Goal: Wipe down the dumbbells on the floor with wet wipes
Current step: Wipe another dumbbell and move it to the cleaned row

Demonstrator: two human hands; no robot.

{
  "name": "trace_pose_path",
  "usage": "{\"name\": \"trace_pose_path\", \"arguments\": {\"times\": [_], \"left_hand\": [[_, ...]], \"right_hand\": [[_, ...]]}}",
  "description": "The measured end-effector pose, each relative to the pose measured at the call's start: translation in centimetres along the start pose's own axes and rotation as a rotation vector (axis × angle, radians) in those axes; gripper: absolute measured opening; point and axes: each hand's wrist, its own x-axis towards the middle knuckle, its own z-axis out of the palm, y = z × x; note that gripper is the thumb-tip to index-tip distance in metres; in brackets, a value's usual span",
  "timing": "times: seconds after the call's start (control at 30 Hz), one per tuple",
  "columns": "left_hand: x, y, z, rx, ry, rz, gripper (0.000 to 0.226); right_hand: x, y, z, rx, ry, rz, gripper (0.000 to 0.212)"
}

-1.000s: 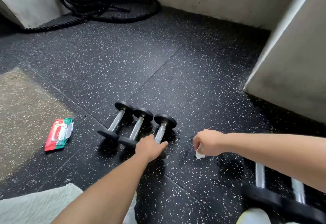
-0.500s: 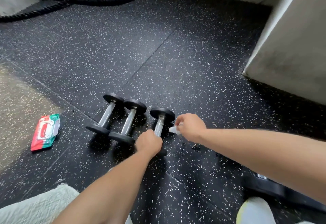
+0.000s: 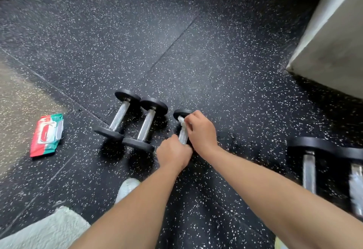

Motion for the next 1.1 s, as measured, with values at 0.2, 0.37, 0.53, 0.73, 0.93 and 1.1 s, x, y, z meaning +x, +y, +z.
{"name": "trace_pose_path", "arguments": {"times": [0.2,0.37,0.53,0.73,0.93,1.1], "left_hand": [[-0.1,-0.7,0.6,-0.171,0.227,0.138,0.016],[-1.1,-0.7,1.1,-0.327,0.325,0.188,0.02],[0.2,-2.2,0.3,-0.449,0.367,0.169,0.014],[-0.4,-1.7,0.5,-0.419,0.352,0.193,0.018],[0.0,-2.0,0.6,-0.451,0.36,0.185,0.013],[-0.6,-1.5,0.6,-0.415,0.369,0.194,0.023]], "right_hand": [[-0.4,1.2,1.0,-0.239,-0.024,-0.214,0.019],[-0.7,1.8,1.3,-0.252,-0.017,-0.152,0.019],[-1.8,1.5,1.4,-0.205,-0.16,-0.367,0.019],[0.9,1.6,0.9,-0.322,-0.102,-0.295,0.017],[-2.4,1.9,1.4,-0.23,-0.205,-0.418,0.016],[0.5,2.5,1.0,-0.176,-0.107,-0.241,0.01]]}}
